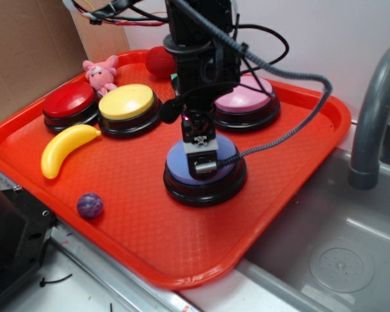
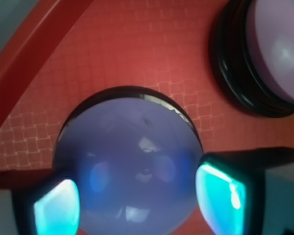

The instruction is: Push the purple button.

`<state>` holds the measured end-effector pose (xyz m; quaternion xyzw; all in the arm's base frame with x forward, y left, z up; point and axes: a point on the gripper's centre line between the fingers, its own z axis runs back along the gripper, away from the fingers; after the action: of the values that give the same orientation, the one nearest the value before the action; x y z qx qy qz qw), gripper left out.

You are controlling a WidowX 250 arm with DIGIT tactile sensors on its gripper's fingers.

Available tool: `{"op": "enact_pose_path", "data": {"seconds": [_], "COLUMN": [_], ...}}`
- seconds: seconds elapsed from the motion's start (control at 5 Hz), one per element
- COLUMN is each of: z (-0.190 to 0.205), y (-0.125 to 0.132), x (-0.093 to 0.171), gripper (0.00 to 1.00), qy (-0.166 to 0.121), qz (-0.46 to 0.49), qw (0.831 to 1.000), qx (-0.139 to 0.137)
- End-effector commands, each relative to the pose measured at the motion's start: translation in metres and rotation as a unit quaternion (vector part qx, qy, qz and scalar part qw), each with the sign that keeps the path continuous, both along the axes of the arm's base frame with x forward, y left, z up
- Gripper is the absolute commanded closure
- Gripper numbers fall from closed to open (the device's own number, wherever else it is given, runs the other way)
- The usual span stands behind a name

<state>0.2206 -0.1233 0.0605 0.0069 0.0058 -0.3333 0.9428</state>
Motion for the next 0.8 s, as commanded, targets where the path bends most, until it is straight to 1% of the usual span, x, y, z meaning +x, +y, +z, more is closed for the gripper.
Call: {"op": "enact_pose_path", "data": {"seconds": [0.0,0.2,0.4,0.6], "z": [-0.01,-0.007,0.016,0.055], "y": [-0.008,-0.006,-0.007,-0.005], "x": [-0.012,-0.015,-0.015,-0.016], "gripper": [0.0,0.0,0.0,0.0], "qy": [0.008,0.005,-0.008,-0.028], "qz": [0.009,0.01,0.002,0.006], "qw": [1.0,1.0,1.0,0.999], "qx": [-0.001,-0.002,0.009,0.016]}}
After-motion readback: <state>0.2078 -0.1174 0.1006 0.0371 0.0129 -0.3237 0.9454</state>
